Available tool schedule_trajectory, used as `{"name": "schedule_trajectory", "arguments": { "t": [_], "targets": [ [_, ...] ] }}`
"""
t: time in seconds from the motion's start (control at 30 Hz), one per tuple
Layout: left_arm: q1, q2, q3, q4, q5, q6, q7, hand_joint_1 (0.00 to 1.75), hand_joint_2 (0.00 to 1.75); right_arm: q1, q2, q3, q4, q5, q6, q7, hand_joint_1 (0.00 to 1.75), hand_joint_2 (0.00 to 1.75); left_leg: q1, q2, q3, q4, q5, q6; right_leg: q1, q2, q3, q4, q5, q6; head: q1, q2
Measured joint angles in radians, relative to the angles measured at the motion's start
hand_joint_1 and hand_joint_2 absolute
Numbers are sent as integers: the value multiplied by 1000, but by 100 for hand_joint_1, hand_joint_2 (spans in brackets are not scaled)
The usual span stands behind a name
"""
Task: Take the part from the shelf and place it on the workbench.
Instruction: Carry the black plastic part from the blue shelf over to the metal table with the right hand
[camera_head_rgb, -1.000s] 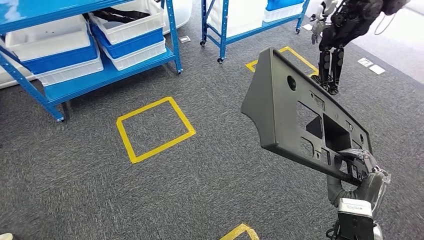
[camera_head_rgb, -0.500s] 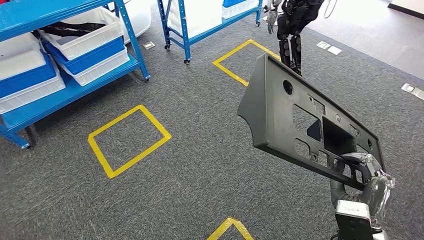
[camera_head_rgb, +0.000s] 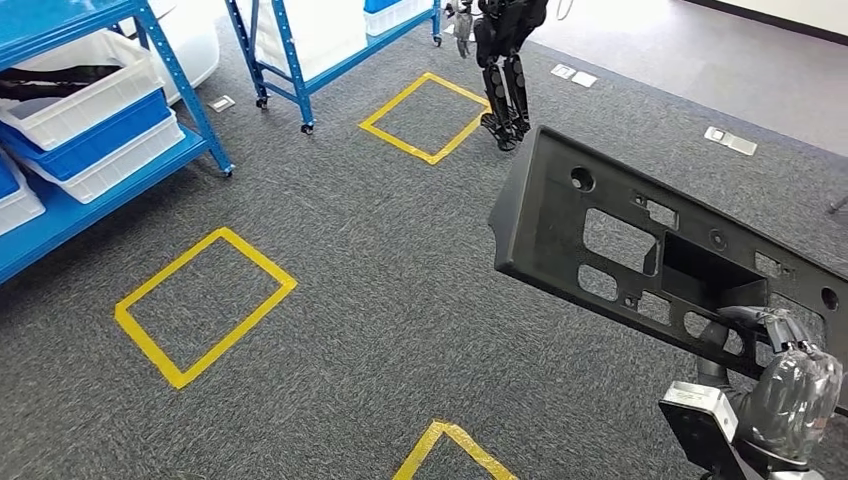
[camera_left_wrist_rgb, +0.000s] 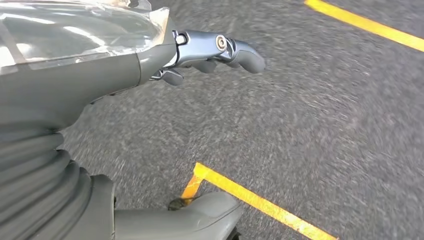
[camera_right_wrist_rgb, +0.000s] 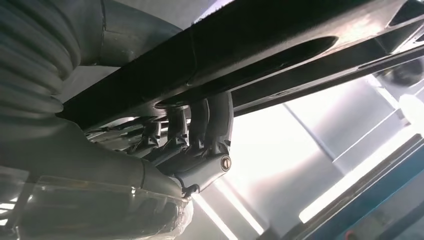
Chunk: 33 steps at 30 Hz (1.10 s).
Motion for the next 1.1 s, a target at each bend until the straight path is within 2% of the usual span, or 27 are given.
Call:
{"name": "schedule_trajectory", "arguments": {
  "t": [0.03,0.07,0.1,0.17,0.23,0.27,0.3,0.33,0.37,0.4,0.43,0.47,0.53,0.6,0.63,0.67,0.7,0.77,0.83,0.87,0.9,0.93,0.97,1.0,1.03,1.07,1.1],
  "targets": [
    [-6,0,5,6,-9,0,-9,0,175,0,-2,-9,1,19,-9,1,175,175,-1,9,0,7,-6,-8,0,-18,34,-60,17,5,0,0],
    [-11,0,10,12,-16,1,-20,0,175,0,-4,-17,2,38,-19,2,175,175,-3,17,-1,12,-10,-17,1,-28,54,-94,25,1,-1,0],
    [-17,0,14,18,-22,1,-31,0,175,0,-8,-25,3,60,-30,7,175,175,-5,25,0,16,-14,-24,5,-30,57,-104,26,-7,-1,0],
    [-29,1,20,32,-32,3,-47,0,175,-2,-18,-38,9,105,-46,22,175,175,-4,35,2,17,-17,-35,7,-9,49,-99,29,-26,-3,0],
    [-39,1,27,45,-38,3,-55,0,175,-10,-32,-47,17,147,-56,43,175,175,3,0,-8,45,-45,-45,3,11,44,-99,35,-41,-4,0],
    [-40,1,32,51,-40,3,-57,0,175,-17,-39,-49,23,168,-60,53,175,175,6,-27,-26,86,-75,-47,3,21,42,-100,38,-48,-5,0],
    [-40,1,36,56,-41,4,-59,0,175,-25,-46,-51,30,188,-64,64,175,175,7,-54,-53,148,-113,-47,6,31,38,-99,41,-53,-6,0],
    [-40,1,40,62,-41,4,-59,0,175,-32,-53,-51,39,208,-68,75,175,175,7,-66,-84,217,-147,-45,10,42,35,-99,44,-58,-7,0],
    [-39,1,42,67,-41,3,-60,0,175,-38,-60,-51,49,229,-72,88,175,175,6,-71,-113,275,-169,-42,15,53,32,-98,45,-61,-8,0],
    [-39,1,44,70,-41,2,-60,0,175,-43,-68,-51,60,249,-76,102,175,175,6,-73,-128,304,-170,-37,19,65,30,-98,47,-63,-8,0],
    [-40,2,47,74,-41,0,-61,0,175,-49,-78,-51,71,266,-79,114,175,175,5,-76,-126,294,-151,-31,23,78,30,-98,48,-65,-8,0],
    [-40,2,50,76,-41,-2,-61,0,175,-55,-87,-51,82,278,-82,122,175,175,4,-82,-105,248,-117,-23,26,90,30,-98,49,-65,-8,0],
    [-40,2,58,80,-41,-4,-62,0,175,-66,-100,-51,99,292,-88,132,175,175,0,-127,-45,116,-49,-1,29,114,31,-97,51,-63,-7,0],
    [-39,3,64,83,-41,-4,-62,0,175,-74,-108,-51,112,300,-92,139,175,175,-6,-163,-15,47,-26,12,27,134,26,-97,56,-55,-9,0],
    [-40,4,66,83,-41,-5,-63,0,175,-77,-112,-50,118,313,-94,147,175,175,-9,-160,-13,42,-27,15,24,144,21,-98,60,-49,-10,0],
    [-41,4,67,84,-41,-6,-63,0,175,-80,-117,-50,123,333,-94,158,175,175,-12,-148,-12,35,-23,17,22,155,16,-102,65,-42,-12,0],
    [-42,4,68,84,-41,-9,-64,0,175,-82,-122,-50,129,357,-94,172,175,175,-13,-134,-8,24,-15,17,22,153,10,-100,67,-36,-13,0],
    [-42,3,69,85,-41,-16,-64,0,175,-99,-134,-50,148,410,-92,200,175,175,-10,-104,0,-2,2,20,28,109,-18,-58,45,-35,-10,0],
    [-38,3,69,85,-40,-22,-64,0,175,-125,-144,-47,175,448,-89,227,175,175,-10,-72,1,-12,8,22,29,57,-72,56,-10,-39,-6,0],
    [-37,2,69,86,-40,-23,-63,0,175,-135,-148,-46,189,461,-86,239,175,175,-11,-55,0,-12,9,21,27,47,-99,117,-34,-36,-4,0],
    [-35,2,69,86,-39,-25,-62,0,175,-142,-152,-46,203,471,-81,251,175,175,-11,-40,0,-12,9,20,23,41,-113,155,-45,-30,-4,0],
    [-34,2,70,86,-38,-26,-60,0,175,-148,-155,-46,216,479,-75,261,175,175,-11,-26,0,-11,8,19,18,35,-107,154,-40,-19,-4,0],
    [-34,2,70,86,-37,-28,-56,0,175,-155,-160,-46,228,486,-70,269,175,175,-10,-12,1,-9,6,16,11,26,-83,115,-22,-5,-4,0],
    [-32,2,70,86,-35,-31,-54,0,175,-165,-164,-47,240,490,-65,276,175,175,-8,1,1,-4,2,11,5,7,-42,44,3,9,-3,0],
    [-30,3,70,85,-33,-32,-50,0,175,-177,-169,-49,252,494,-61,281,175,175,-10,12,0,3,-4,3,3,-16,-3,-23,23,16,-3,0],
    [-27,3,70,83,-31,-33,-47,0,175,-188,-173,-52,263,496,-57,287,175,175,-11,22,0,10,-10,-5,4,-31,24,-72,37,16,-3,0],
    [-24,4,70,79,-29,-33,-45,0,175,-198,-178,-57,276,497,-55,293,175,175,-14,30,-1,16,-15,-12,6,-40,38,-99,44,9,-4,0]
  ]
}}
